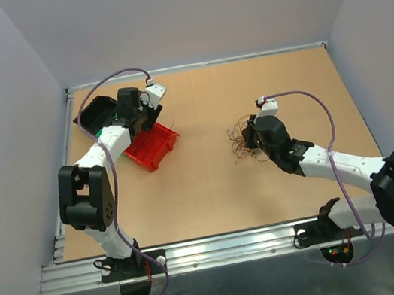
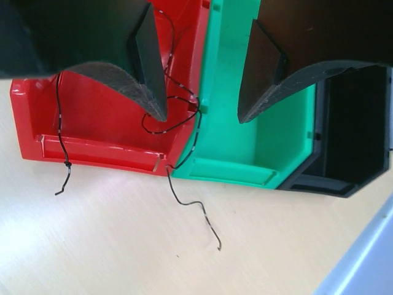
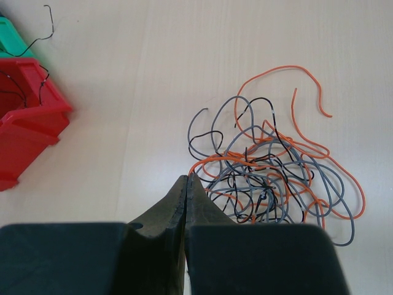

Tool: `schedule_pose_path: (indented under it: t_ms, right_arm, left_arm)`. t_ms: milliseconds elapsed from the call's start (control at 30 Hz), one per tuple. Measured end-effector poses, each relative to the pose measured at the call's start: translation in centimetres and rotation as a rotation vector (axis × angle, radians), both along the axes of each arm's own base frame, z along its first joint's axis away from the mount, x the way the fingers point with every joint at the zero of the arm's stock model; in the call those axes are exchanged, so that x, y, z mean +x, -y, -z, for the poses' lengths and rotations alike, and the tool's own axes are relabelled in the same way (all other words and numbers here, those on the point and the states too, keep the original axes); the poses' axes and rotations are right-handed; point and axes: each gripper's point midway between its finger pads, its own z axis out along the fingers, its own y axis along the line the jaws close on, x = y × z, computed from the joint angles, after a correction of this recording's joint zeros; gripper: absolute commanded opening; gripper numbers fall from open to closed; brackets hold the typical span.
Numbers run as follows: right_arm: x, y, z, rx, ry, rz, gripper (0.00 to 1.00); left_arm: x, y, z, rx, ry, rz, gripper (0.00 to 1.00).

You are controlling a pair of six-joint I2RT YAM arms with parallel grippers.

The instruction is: Untangle the cables

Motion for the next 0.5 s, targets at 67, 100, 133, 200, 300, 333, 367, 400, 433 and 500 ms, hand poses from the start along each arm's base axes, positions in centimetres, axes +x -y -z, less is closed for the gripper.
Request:
schedule_pose_path:
  t_ms: [67, 100, 133, 200, 300, 333, 367, 400, 433, 500]
  right_arm:
    - [0.0, 0.0, 0.0, 0.0, 0.0, 0.0, 0.01]
    - [0.0, 0.0, 0.0, 0.0, 0.0, 0.0, 0.0]
    - [0.0, 0.0, 0.0, 0.0, 0.0, 0.0, 0.0]
    - [0.0, 0.0, 0.0, 0.0, 0.0, 0.0, 0.01]
    - [0.0, 0.0, 0.0, -0.001, -0.001, 0.0, 0.01]
    - [-0.1, 0.1, 0.1, -0.001, -0.001, 0.0, 0.01]
    - [-0.1, 0.1, 0.2, -0.002, -0.002, 0.0, 0.01]
    - [-0.1, 0.1, 0.1, -0.002, -0.002, 0.0, 0.0]
    - [-0.1, 0.1, 0.1, -0.001, -0.001, 0.0, 0.0]
    - [-0.1, 0.1, 0.1, -0.001, -0.001, 0.0, 0.01]
  left_arm:
    - [0.0, 0.0, 1.1, 0.005, -0.034, 0.0, 0.5]
    - [0.1, -0.1, 1.7, 0.007, -0.052, -0.002, 0.46]
    - [0.2, -0.1, 2.1, 0.009, -0.061, -0.003, 0.43]
    - [0.4, -0.3, 3.0, 0.014, -0.089, -0.01, 0.21]
    - [0.6, -0.6, 3.6, 0.01, -0.103, -0.01, 0.0]
    - [0.7, -0.7, 3.3, 0.008, -0.097, -0.015, 0.0]
    - [0.8, -0.9, 3.3, 0.007, -0.096, -0.017, 0.0]
    - [0.7, -1.1, 3.3, 0.008, -0.099, -0.015, 0.0]
    - [0.6, -1.2, 3.4, 0.008, -0.097, -0.016, 0.0]
    - [-0.3, -1.5, 3.6, 0.009, -0.098, -0.006, 0.0]
